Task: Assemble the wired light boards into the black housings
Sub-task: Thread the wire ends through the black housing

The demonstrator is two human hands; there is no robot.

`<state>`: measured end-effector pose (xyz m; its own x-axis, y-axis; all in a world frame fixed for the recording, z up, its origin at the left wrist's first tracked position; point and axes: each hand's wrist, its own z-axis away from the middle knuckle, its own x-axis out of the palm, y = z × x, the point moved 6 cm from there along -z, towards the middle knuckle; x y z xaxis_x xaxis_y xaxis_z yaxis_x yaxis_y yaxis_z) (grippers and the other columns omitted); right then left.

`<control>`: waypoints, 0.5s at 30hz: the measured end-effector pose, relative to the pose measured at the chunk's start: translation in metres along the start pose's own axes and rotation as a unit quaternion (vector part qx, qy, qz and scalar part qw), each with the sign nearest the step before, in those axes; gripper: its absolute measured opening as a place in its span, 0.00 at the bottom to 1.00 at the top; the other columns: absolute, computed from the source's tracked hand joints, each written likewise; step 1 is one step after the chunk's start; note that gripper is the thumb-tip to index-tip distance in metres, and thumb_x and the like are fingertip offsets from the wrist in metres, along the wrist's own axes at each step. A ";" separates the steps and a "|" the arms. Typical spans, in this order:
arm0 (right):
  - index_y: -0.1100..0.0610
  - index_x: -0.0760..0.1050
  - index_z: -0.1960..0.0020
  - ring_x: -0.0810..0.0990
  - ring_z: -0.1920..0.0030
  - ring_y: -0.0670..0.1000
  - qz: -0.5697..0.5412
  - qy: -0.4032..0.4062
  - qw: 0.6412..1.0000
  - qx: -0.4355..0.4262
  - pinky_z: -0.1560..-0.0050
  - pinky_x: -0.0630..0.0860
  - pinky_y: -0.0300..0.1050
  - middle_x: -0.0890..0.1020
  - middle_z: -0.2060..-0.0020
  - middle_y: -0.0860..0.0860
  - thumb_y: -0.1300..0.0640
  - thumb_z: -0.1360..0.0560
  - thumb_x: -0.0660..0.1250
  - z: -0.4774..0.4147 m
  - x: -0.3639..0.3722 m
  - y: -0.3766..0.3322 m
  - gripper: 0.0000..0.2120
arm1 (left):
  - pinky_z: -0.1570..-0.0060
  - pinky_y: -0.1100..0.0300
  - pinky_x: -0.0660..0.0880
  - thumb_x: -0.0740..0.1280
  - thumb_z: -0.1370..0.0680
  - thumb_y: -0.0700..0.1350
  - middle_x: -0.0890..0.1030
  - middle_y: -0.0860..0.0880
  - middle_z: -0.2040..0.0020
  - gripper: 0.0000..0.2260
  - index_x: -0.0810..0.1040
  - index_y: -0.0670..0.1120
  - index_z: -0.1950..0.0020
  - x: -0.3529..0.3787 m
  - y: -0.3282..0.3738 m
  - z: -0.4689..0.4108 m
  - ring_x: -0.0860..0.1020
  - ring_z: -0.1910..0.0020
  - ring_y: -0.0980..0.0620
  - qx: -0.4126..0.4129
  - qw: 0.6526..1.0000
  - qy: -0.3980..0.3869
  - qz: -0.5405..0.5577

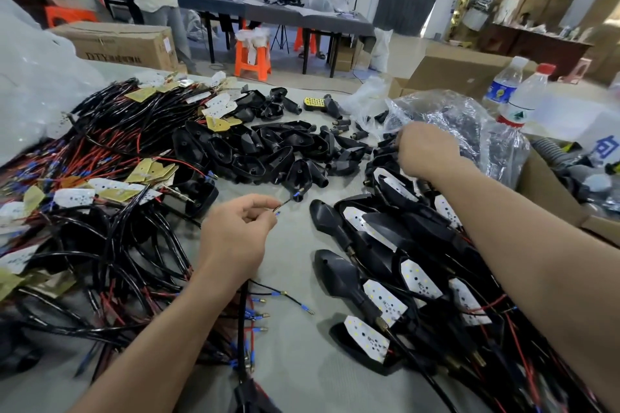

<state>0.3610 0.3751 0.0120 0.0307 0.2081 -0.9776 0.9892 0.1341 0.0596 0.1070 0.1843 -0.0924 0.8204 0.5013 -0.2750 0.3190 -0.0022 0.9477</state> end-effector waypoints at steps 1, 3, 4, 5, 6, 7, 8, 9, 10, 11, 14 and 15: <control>0.57 0.80 0.49 0.80 0.56 0.59 -0.021 0.019 1.000 -0.010 0.56 0.77 0.50 0.82 0.55 0.55 0.66 0.26 0.65 0.005 -0.012 -0.010 0.09 | 0.72 0.63 0.70 0.73 0.26 0.41 0.82 0.57 0.70 0.15 0.84 0.64 0.57 0.000 0.000 0.000 0.73 0.75 0.59 -0.004 1.000 0.000 -0.001; 0.54 0.80 0.48 0.81 0.57 0.54 -0.142 0.019 0.989 -0.038 0.56 0.78 0.46 0.82 0.54 0.52 0.63 0.23 0.67 0.022 -0.027 -0.035 0.07 | 0.70 0.63 0.71 0.74 0.26 0.41 0.82 0.57 0.70 0.15 0.84 0.63 0.59 0.001 -0.001 0.001 0.74 0.74 0.60 -0.013 1.000 -0.007 0.006; 0.54 0.80 0.50 0.80 0.59 0.49 -0.229 0.002 0.972 -0.058 0.59 0.76 0.43 0.83 0.55 0.51 0.62 0.22 0.69 0.034 -0.032 -0.050 0.04 | 0.69 0.63 0.72 0.74 0.27 0.41 0.83 0.56 0.69 0.13 0.85 0.62 0.60 0.003 -0.002 0.002 0.75 0.73 0.60 -0.014 1.000 -0.010 0.010; 0.54 0.80 0.51 0.79 0.62 0.47 -0.324 -0.021 0.943 -0.070 0.63 0.74 0.40 0.83 0.57 0.51 0.62 0.22 0.69 0.049 -0.033 -0.064 0.03 | 0.69 0.64 0.72 0.75 0.27 0.42 0.83 0.56 0.68 0.12 0.85 0.61 0.60 0.003 -0.002 0.003 0.76 0.73 0.61 -0.016 1.000 -0.012 0.014; 0.55 0.80 0.53 0.78 0.64 0.47 -0.411 -0.040 0.908 -0.074 0.63 0.73 0.40 0.84 0.58 0.52 0.62 0.22 0.69 0.065 -0.031 -0.078 0.04 | 0.69 0.65 0.71 0.75 0.29 0.43 0.84 0.56 0.68 0.10 0.85 0.60 0.60 0.004 -0.003 0.003 0.76 0.72 0.61 -0.022 1.000 -0.011 0.019; 0.54 0.80 0.53 0.78 0.63 0.48 -0.486 -0.047 0.870 -0.066 0.62 0.74 0.44 0.85 0.58 0.53 0.63 0.22 0.68 0.081 -0.028 -0.088 0.05 | 0.69 0.64 0.70 0.74 0.31 0.45 0.84 0.56 0.68 0.09 0.85 0.61 0.60 0.003 -0.004 0.004 0.76 0.72 0.61 -0.031 0.999 -0.007 0.029; 0.54 0.79 0.54 0.78 0.62 0.50 -0.553 -0.047 0.831 -0.048 0.59 0.77 0.49 0.84 0.59 0.54 0.64 0.22 0.67 0.096 -0.022 -0.096 0.07 | 0.69 0.63 0.69 0.72 0.33 0.47 0.83 0.57 0.68 0.09 0.84 0.62 0.59 0.003 -0.005 0.004 0.75 0.73 0.60 -0.044 0.998 -0.004 0.042; 0.54 0.79 0.53 0.79 0.61 0.52 -0.621 -0.051 0.782 -0.020 0.57 0.79 0.53 0.83 0.61 0.54 0.66 0.22 0.65 0.109 -0.014 -0.101 0.08 | 0.69 0.60 0.69 0.70 0.35 0.48 0.83 0.57 0.68 0.11 0.85 0.63 0.57 0.002 -0.006 0.004 0.74 0.73 0.58 -0.055 0.997 -0.004 0.056; 0.56 0.78 0.53 0.79 0.60 0.54 -0.688 -0.064 0.723 0.010 0.58 0.79 0.52 0.81 0.61 0.55 0.67 0.21 0.63 0.122 -0.004 -0.107 0.09 | 0.68 0.59 0.69 0.69 0.35 0.48 0.82 0.57 0.69 0.13 0.85 0.64 0.55 0.002 -0.006 0.004 0.73 0.73 0.56 -0.062 0.996 -0.008 0.069; 0.57 0.77 0.51 0.80 0.60 0.55 -0.747 -0.082 0.659 0.037 0.59 0.80 0.50 0.80 0.61 0.56 0.67 0.20 0.61 0.134 0.006 -0.113 0.09 | 0.66 0.58 0.71 0.69 0.34 0.48 0.82 0.57 0.68 0.14 0.86 0.64 0.54 0.001 -0.006 0.005 0.74 0.71 0.55 -0.062 0.995 -0.012 0.082; 0.58 0.77 0.47 0.82 0.62 0.51 -0.834 -0.093 0.539 0.079 0.59 0.82 0.45 0.80 0.61 0.56 0.67 0.18 0.60 0.156 0.028 -0.124 0.08 | 0.61 0.62 0.77 0.75 0.27 0.46 0.85 0.55 0.66 0.08 0.88 0.60 0.57 -0.003 0.000 0.004 0.81 0.67 0.58 -0.037 0.992 0.001 0.124; 0.58 0.78 0.47 0.82 0.62 0.49 -0.833 -0.079 0.541 0.084 0.58 0.81 0.44 0.81 0.61 0.55 0.67 0.18 0.61 0.158 0.032 -0.125 0.09 | 0.64 0.66 0.75 0.76 0.26 0.45 0.84 0.56 0.67 0.07 0.88 0.59 0.58 -0.005 0.001 0.003 0.80 0.69 0.60 -0.024 0.992 0.007 0.125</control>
<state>0.2609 0.2123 -0.0584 -0.9251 -0.1534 0.3474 -0.3379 -0.0851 -0.9373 0.1046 0.1791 -0.0901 0.8639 0.5029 -0.0273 0.0824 -0.0877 0.9927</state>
